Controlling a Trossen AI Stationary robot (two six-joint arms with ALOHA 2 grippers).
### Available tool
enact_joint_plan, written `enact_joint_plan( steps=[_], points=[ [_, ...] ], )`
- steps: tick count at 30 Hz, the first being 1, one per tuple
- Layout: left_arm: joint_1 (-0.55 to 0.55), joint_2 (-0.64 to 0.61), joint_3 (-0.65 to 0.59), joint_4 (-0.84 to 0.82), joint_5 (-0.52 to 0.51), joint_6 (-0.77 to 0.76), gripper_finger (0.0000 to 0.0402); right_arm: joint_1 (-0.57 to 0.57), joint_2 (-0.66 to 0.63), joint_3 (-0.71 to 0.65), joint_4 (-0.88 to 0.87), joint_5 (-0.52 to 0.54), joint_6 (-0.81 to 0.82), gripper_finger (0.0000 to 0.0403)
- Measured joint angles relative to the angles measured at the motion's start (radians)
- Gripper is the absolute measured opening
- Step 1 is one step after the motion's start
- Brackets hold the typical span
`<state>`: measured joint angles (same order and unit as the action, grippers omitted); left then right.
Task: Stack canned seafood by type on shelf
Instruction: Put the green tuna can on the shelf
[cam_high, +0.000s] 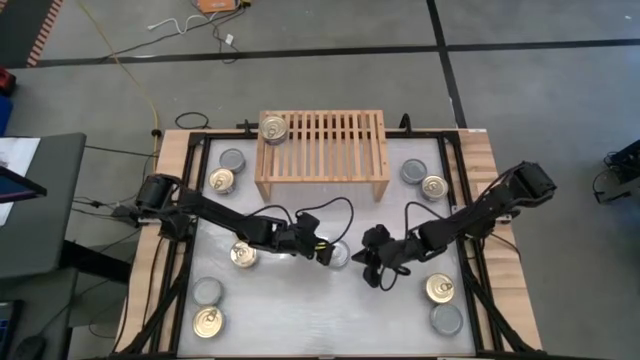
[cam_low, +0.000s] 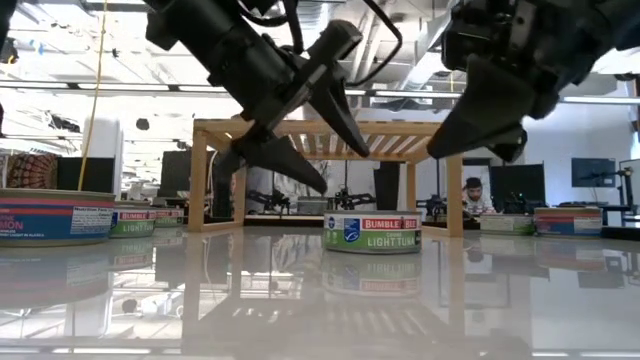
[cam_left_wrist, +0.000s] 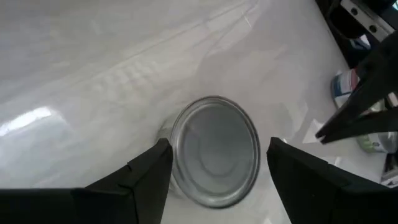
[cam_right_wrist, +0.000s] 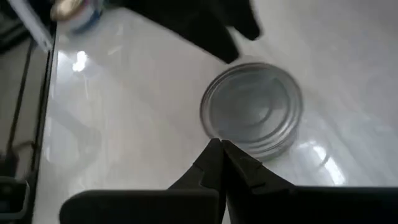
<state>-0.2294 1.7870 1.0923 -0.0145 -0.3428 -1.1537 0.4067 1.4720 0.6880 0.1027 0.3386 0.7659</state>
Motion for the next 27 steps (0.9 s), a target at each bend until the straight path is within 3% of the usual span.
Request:
enact_joint_plan(
  steps=[7,11,20,27],
  points=[
    [-0.031,-0.022,0.000,-0.155,0.005,-0.181,0.0249,-0.078,0.044,0.000,-0.030,-0.003,0.283,0.0065],
    [-0.047,-0.022,0.000,-0.157,0.007,-0.205,0.0249,-0.103,0.094,0.000,-0.041,-0.065,0.391,0.0105],
    [-0.053,-0.022,0.000,-0.153,0.004,-0.188,0.0249,-0.110,0.119,0.000,-0.035,-0.087,0.389,0.0210],
    [-0.052,-0.019,0.000,-0.153,0.002,-0.182,0.0249,-0.137,0.120,0.000,-0.035,-0.086,0.378,0.0221]
  ],
)
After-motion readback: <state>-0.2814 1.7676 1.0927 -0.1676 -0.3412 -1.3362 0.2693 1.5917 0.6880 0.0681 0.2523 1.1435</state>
